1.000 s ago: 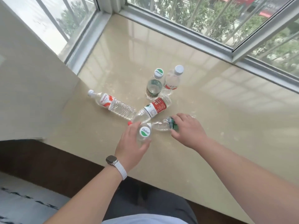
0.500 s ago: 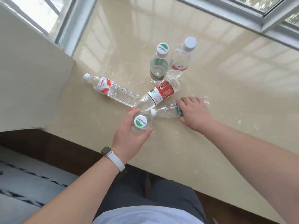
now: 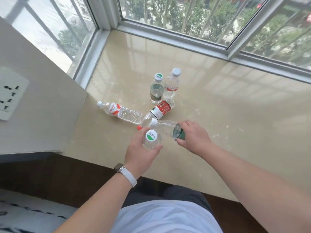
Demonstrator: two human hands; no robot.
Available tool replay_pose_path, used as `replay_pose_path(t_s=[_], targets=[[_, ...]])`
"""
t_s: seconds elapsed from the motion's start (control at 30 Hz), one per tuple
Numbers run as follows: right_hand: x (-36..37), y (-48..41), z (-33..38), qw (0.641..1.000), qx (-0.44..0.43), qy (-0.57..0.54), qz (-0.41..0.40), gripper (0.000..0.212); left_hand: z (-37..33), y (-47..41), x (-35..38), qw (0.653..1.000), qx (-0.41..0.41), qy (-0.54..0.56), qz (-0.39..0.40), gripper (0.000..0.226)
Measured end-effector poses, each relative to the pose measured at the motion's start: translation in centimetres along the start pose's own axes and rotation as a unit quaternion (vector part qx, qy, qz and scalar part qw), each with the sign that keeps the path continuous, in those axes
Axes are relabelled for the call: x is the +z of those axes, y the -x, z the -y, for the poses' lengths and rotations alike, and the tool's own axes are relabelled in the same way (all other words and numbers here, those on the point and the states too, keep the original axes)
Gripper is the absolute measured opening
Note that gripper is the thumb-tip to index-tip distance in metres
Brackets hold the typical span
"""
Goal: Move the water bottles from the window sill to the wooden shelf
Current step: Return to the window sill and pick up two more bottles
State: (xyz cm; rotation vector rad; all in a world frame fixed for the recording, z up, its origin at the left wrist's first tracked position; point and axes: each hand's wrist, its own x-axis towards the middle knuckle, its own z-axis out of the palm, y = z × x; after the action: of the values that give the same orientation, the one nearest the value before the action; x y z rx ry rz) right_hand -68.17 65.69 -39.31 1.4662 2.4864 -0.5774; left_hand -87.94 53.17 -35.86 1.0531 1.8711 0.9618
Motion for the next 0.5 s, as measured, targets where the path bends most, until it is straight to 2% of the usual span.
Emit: replay_pose_path(t_s=[0.23, 0.37, 0.5], targets=[[-2.9, 7.0, 2.1, 0.989, 0.089, -0.079, -0.086, 0.062, -1.8, 2.1, -1.6, 0.997, 0.018, 0.029, 0.064, 0.065], [-3.6, 10.7, 1.9, 0.964, 0.175, -0.152, -0.133, 0.059, -3.7, 2.1, -1.3, 0.991, 0.046, 0.022, 0.122, 0.056], [-4.0, 14.2, 0.7, 0.941, 0.221, -0.193, -0.166, 0.058, -6.0, 2.6, 0.2, 0.984, 0.081, -0.006, 0.160, 0.049]])
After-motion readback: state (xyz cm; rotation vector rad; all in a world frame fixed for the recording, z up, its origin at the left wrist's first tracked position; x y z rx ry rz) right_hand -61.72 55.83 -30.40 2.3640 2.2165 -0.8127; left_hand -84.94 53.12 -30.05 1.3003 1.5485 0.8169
